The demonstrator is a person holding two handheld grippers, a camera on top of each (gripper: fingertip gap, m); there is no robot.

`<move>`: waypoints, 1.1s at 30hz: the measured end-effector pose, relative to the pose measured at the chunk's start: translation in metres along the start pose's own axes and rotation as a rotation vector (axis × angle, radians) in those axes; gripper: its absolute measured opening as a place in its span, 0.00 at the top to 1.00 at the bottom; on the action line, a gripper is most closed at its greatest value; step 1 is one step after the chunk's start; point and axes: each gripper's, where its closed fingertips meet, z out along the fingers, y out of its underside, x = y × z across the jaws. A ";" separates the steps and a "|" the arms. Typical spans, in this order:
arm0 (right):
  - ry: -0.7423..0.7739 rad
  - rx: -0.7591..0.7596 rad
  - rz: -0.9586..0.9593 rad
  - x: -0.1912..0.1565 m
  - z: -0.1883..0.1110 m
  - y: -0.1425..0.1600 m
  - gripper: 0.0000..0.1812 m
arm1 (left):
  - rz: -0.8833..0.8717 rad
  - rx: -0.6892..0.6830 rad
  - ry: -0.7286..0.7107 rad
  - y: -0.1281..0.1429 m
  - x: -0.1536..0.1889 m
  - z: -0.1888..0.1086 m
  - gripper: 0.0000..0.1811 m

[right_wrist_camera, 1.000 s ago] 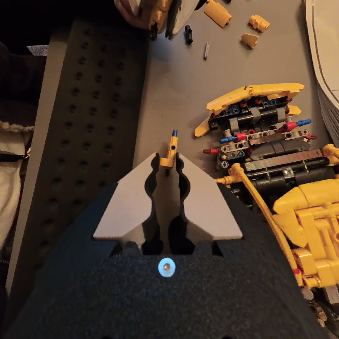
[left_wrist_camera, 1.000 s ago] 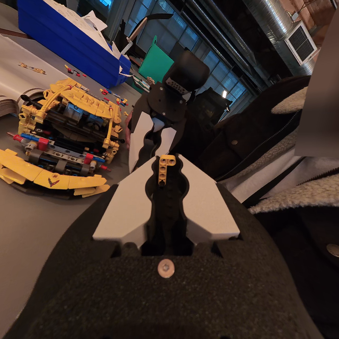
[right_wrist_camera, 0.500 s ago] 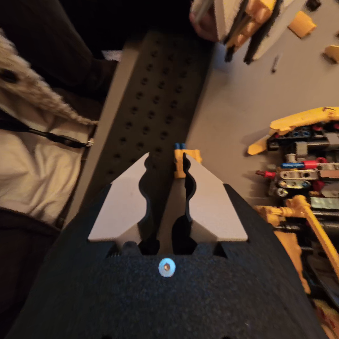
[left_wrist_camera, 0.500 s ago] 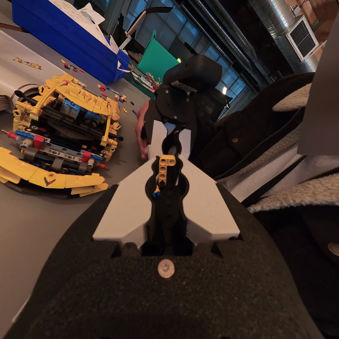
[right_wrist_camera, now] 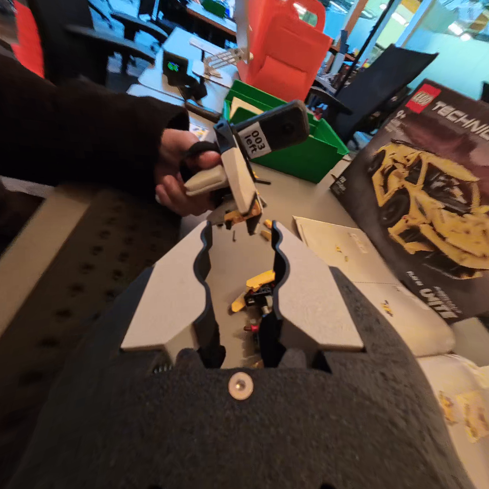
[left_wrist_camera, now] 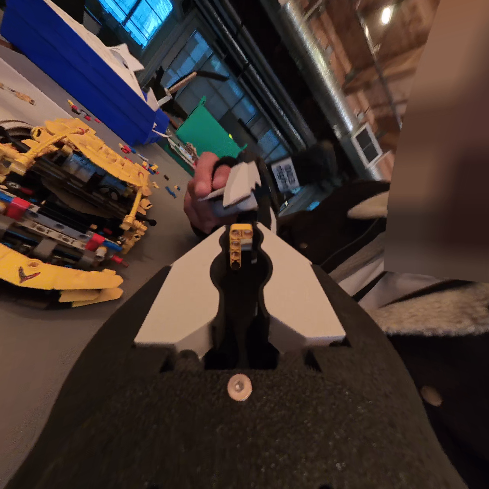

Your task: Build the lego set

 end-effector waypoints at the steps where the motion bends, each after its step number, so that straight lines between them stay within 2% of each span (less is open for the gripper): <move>1: 0.030 -0.004 -0.037 -0.001 0.002 0.001 0.76 | -0.043 0.024 0.020 -0.001 0.000 0.003 0.92; 3: 0.045 -0.010 -0.090 -0.004 0.004 0.002 0.76 | -0.104 0.016 0.089 0.003 0.006 0.011 0.91; 6: 0.038 -0.024 -0.139 -0.007 0.003 0.004 0.77 | -0.091 -0.047 0.104 0.014 0.011 0.021 0.91; 8: 0.017 -0.018 -0.156 -0.011 0.000 0.003 0.81 | -0.093 -0.045 0.113 0.014 0.012 0.021 0.91; 11: 0.040 -0.036 -0.210 -0.010 0.000 0.004 0.83 | -0.105 -0.041 0.118 0.014 0.011 0.021 0.91; 17: 0.087 -0.019 -0.156 0.008 -0.010 0.001 0.83 | -0.110 0.011 0.107 0.005 0.007 0.015 0.87; 24: 0.082 -0.015 -0.156 0.006 -0.009 0.000 0.83 | -0.061 0.007 0.066 0.005 0.004 0.015 0.96; 30: 0.065 -0.029 -0.116 0.005 -0.009 0.006 0.83 | -0.003 -0.020 0.007 0.007 -0.001 0.013 0.96; 32: 0.003 -0.087 -0.040 0.004 -0.014 0.017 0.83 | 0.037 -0.008 -0.041 0.003 -0.005 0.007 0.96; 33: -0.075 -0.154 0.027 -0.001 -0.017 0.031 0.80 | 0.066 -0.015 -0.086 0.002 -0.010 0.003 0.96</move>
